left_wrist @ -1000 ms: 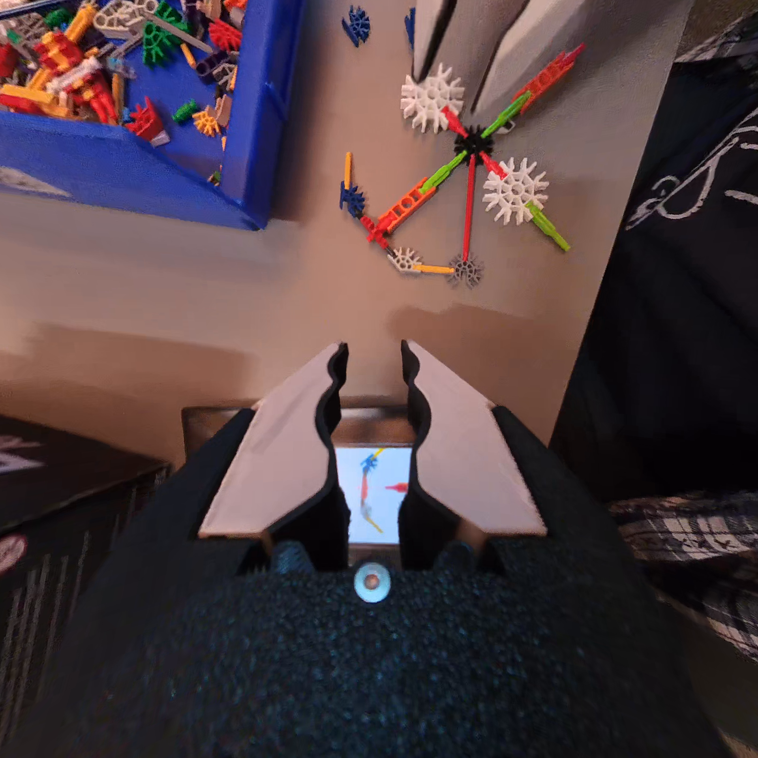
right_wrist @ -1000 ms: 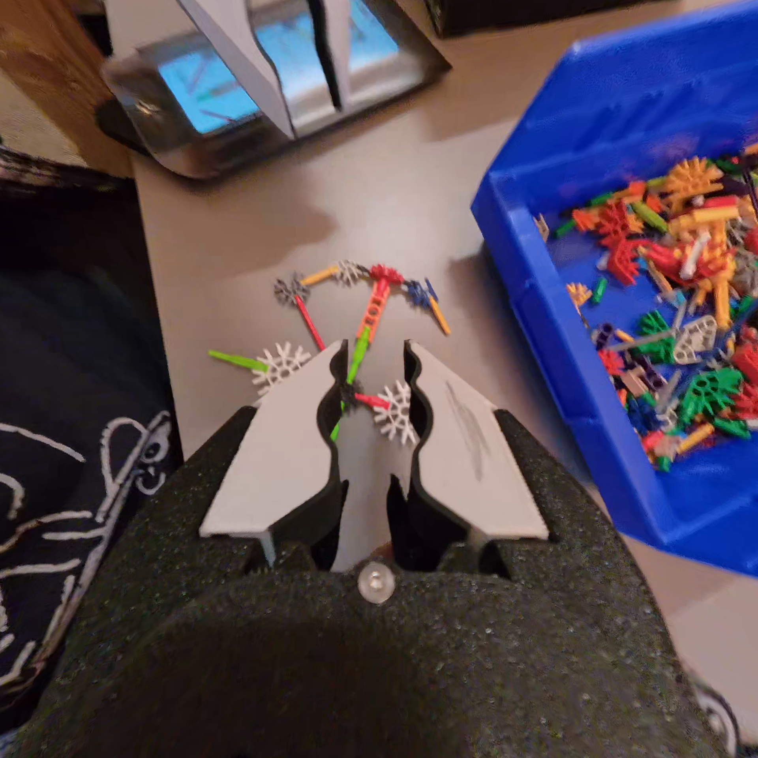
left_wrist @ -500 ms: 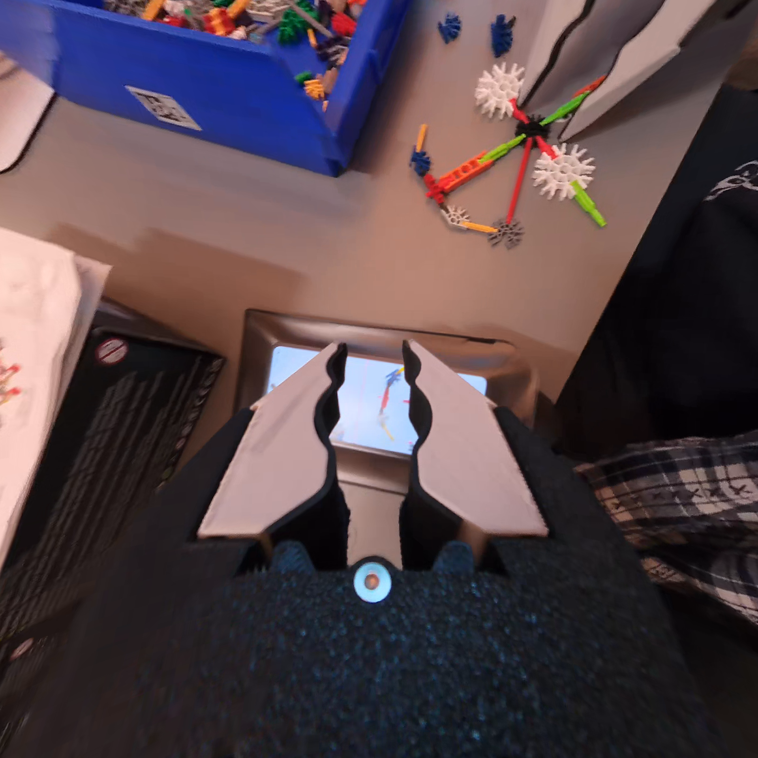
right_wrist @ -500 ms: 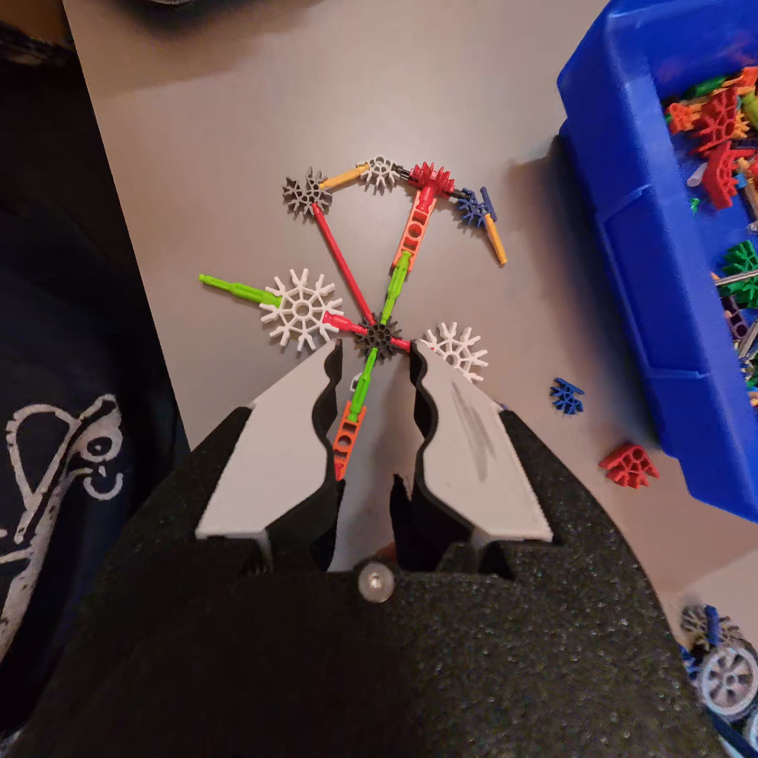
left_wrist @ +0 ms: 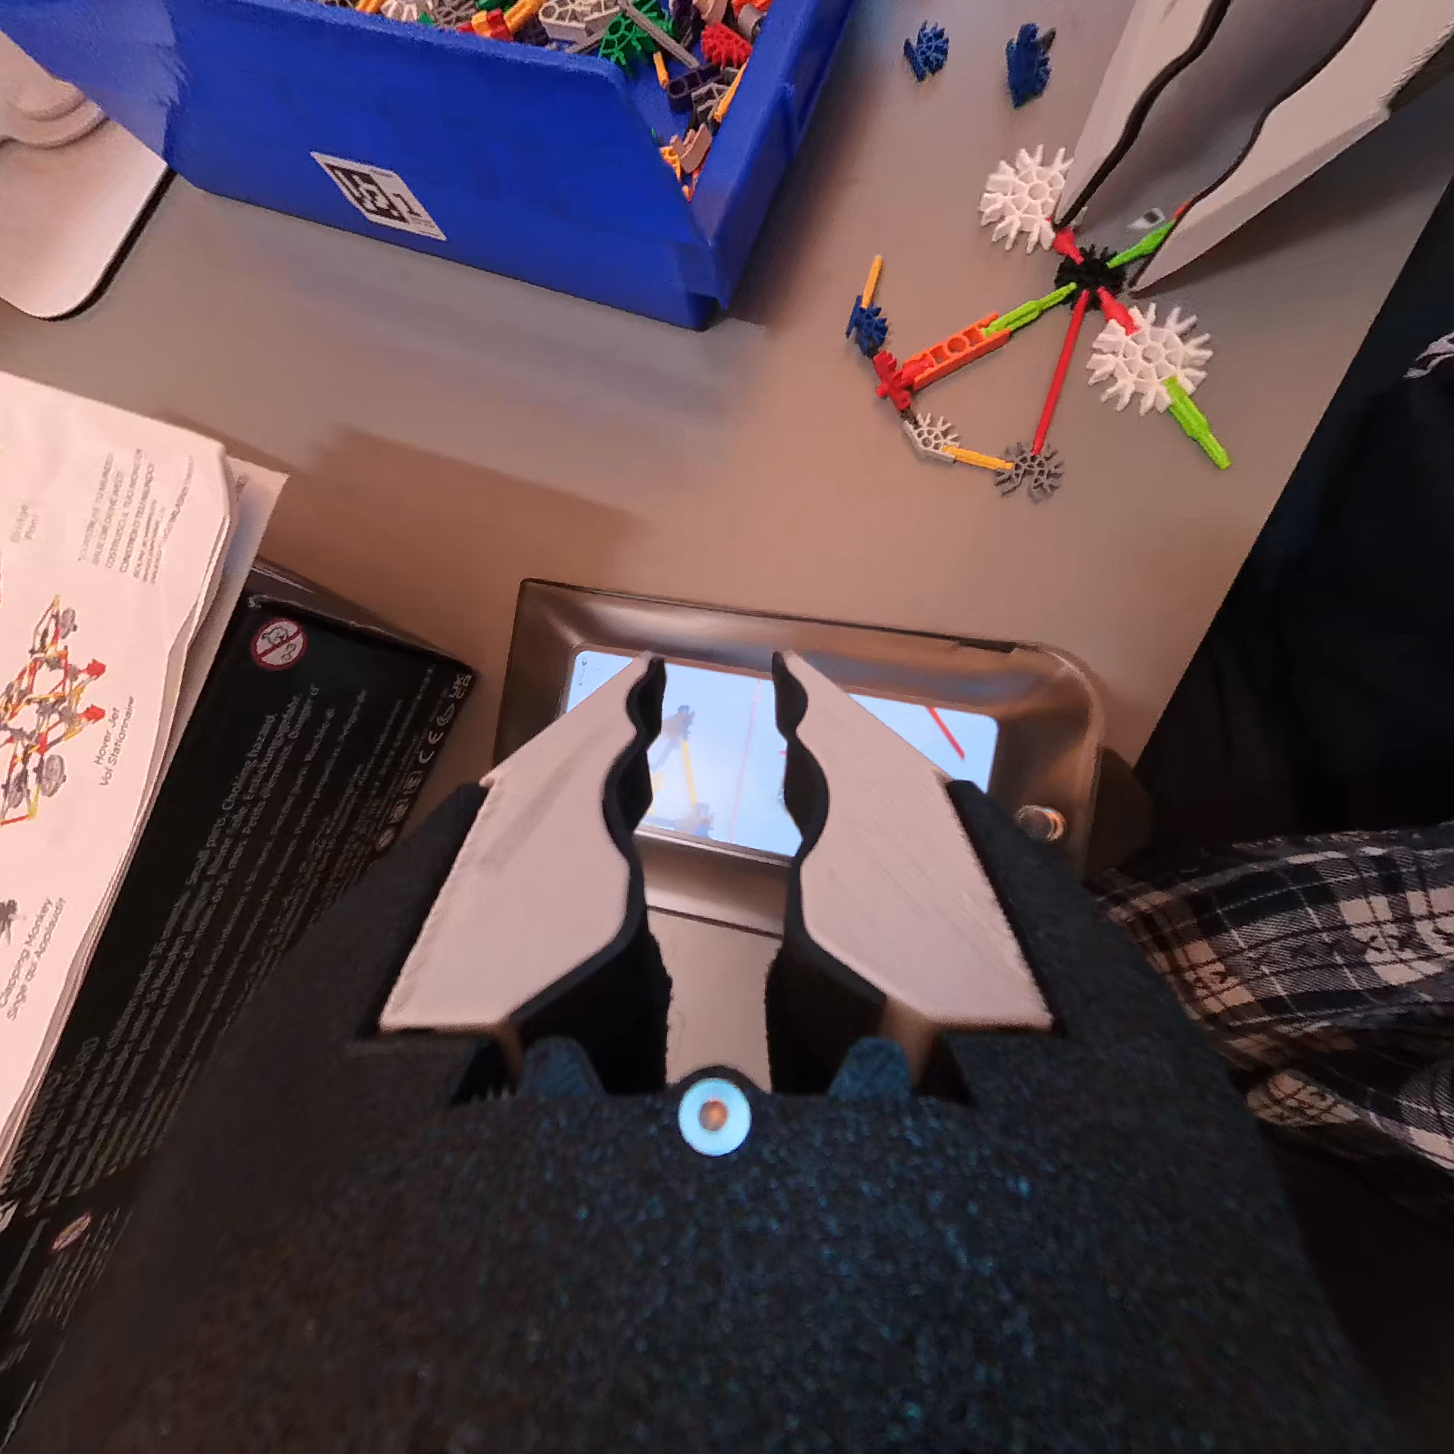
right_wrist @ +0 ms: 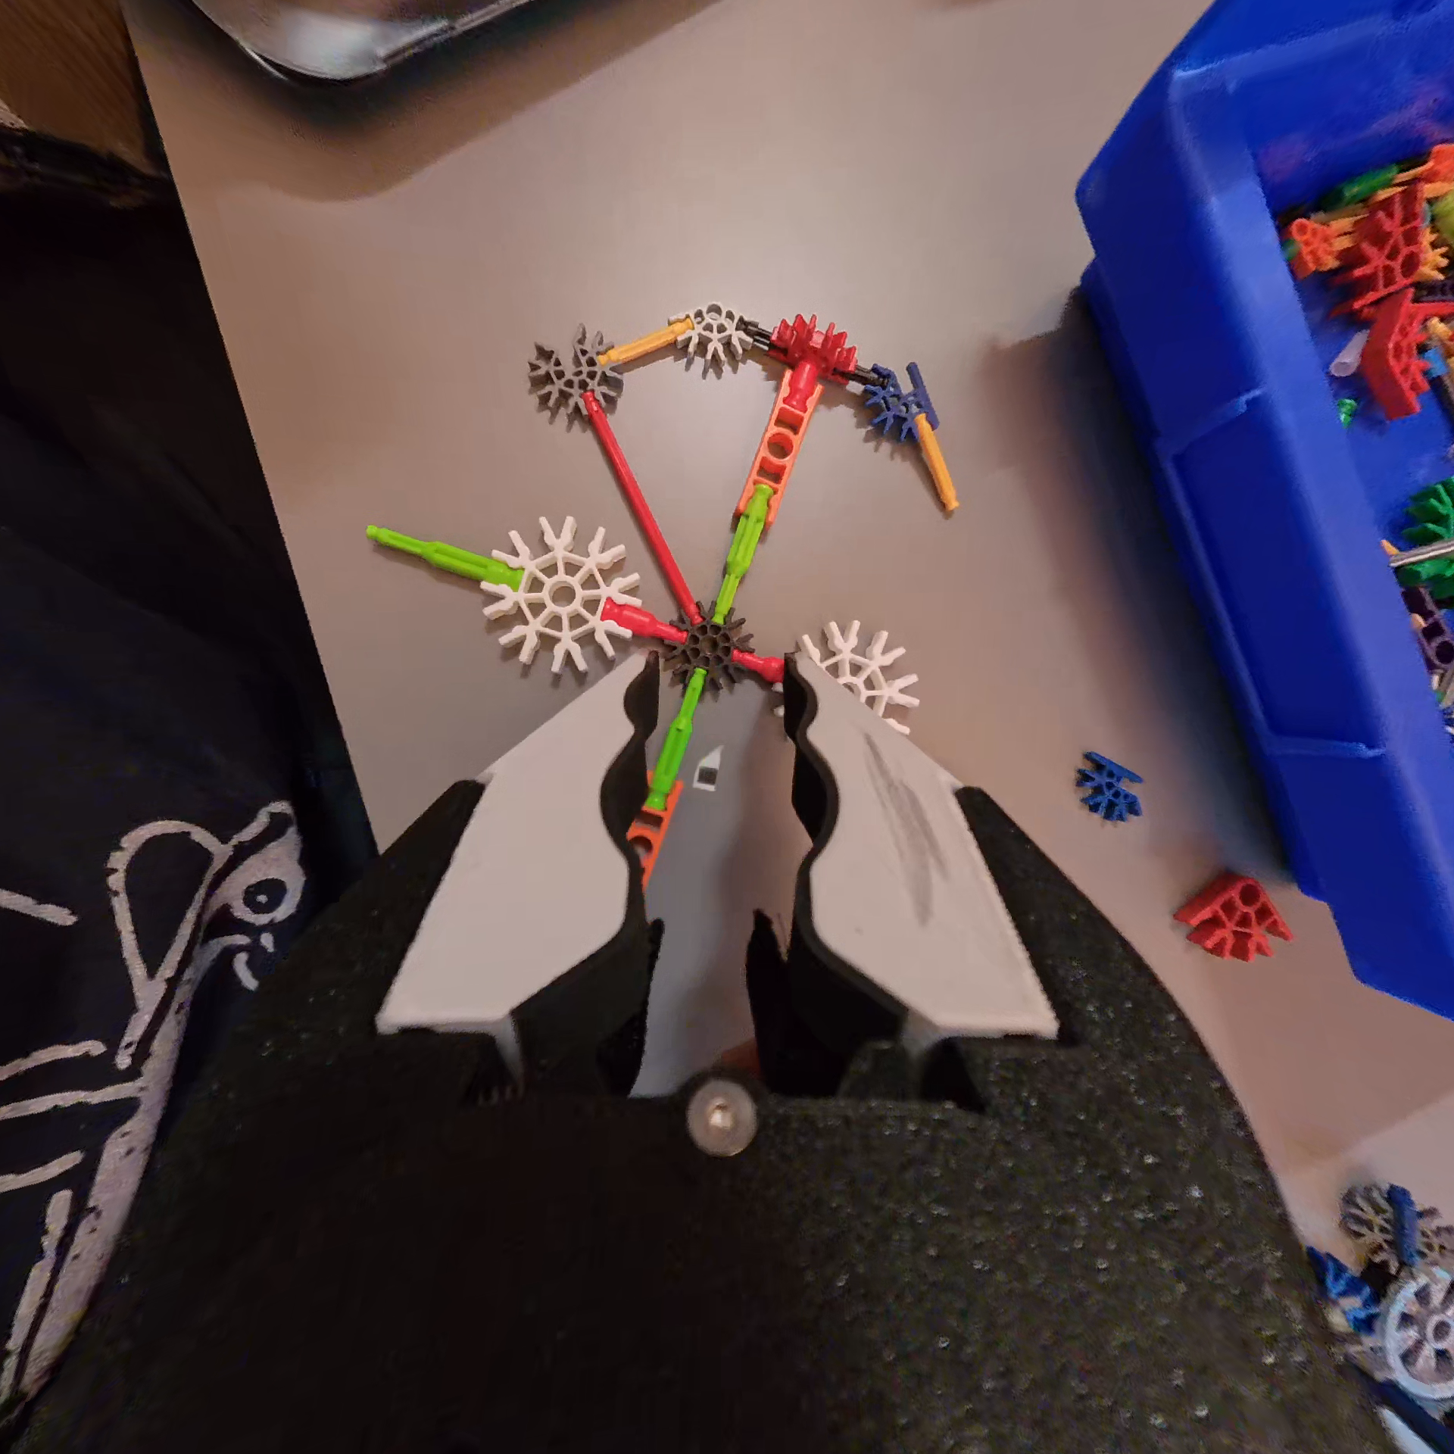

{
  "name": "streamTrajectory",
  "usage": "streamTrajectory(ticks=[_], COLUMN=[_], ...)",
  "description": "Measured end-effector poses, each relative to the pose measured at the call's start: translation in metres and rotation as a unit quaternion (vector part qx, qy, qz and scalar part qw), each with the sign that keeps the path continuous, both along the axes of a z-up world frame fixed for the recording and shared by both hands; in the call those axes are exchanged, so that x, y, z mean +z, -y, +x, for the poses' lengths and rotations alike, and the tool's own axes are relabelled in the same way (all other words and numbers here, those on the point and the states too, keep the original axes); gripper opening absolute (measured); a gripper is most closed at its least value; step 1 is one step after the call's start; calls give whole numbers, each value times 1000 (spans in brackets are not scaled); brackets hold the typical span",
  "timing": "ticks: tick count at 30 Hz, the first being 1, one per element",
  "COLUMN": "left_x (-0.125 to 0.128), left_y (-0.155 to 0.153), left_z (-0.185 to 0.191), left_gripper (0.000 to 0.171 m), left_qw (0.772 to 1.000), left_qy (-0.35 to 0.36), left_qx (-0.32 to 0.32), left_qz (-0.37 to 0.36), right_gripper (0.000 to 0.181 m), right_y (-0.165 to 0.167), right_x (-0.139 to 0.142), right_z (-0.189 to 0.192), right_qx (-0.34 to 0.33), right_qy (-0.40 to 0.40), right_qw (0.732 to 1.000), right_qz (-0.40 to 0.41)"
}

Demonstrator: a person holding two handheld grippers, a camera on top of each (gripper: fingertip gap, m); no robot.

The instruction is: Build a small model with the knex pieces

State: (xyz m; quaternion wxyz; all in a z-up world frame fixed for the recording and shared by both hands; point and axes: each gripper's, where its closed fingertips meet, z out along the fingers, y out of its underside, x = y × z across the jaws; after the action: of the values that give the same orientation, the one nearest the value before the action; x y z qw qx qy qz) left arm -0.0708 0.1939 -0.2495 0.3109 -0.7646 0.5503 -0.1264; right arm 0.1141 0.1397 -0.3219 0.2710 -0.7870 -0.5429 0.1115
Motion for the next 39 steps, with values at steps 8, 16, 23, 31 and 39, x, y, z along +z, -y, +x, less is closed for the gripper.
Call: streamTrajectory(ticks=[8, 16, 23, 31, 39], left_x=[-4, -5, 19, -7, -21], left_y=[-5, -1, 10, 50, 63], left_z=[-6, -6, 7, 42, 55], left_gripper=[27, 29, 37, 83, 105], left_qw=[1000, 999, 990, 980, 978], left_qy=[15, 37, 131, 140, 137], left_qx=[-1, -17, -51, -137, -157], left_qz=[-5, -2, 27, 41, 20], right_gripper=[34, 35, 34, 34, 34], right_y=[-4, -9, -13, -13, -13], right_x=[9, 17, 19, 19, 19], right_z=[-6, -18, -21, -23, -24], right_qx=[7, 18, 19, 19, 19], right_qy=[-14, -43, -64, -82, -88], right_qw=[1000, 999, 997, 996, 996], right_qz=[13, 27, 26, 20, 17])
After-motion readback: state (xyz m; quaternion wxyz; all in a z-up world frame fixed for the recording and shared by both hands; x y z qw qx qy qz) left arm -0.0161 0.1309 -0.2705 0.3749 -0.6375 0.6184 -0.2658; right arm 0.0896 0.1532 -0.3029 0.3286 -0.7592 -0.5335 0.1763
